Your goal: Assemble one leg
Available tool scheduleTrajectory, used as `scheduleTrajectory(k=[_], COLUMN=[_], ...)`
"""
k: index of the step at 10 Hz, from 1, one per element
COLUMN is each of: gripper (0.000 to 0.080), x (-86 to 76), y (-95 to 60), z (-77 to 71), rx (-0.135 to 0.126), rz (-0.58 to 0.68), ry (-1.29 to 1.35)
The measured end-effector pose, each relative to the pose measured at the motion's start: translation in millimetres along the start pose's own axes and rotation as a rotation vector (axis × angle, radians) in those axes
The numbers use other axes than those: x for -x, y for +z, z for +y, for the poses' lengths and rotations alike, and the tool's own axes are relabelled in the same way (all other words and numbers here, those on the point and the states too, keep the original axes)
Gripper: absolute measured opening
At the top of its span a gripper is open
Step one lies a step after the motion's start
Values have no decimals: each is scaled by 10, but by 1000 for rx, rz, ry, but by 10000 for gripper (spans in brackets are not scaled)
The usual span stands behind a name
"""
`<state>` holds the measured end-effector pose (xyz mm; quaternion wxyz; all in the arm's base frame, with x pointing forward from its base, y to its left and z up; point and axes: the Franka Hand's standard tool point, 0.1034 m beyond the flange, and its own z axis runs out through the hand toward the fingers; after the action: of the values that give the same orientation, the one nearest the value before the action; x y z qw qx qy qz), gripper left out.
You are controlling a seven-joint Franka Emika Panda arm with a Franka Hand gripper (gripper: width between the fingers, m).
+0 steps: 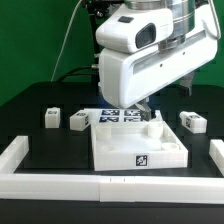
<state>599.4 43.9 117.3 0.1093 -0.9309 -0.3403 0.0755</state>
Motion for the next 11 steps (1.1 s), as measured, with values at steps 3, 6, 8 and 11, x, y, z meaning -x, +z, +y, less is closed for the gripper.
scheduleTrajectory(k=[3, 6, 8, 11], gripper=[650, 650, 650, 650], x=[206, 439, 479, 489], y=[176, 282, 304, 320], z=[-166, -218, -209, -211], rx=[138, 263, 253, 255], rz=[95, 91, 81, 78], ry=[-175, -363, -358, -377])
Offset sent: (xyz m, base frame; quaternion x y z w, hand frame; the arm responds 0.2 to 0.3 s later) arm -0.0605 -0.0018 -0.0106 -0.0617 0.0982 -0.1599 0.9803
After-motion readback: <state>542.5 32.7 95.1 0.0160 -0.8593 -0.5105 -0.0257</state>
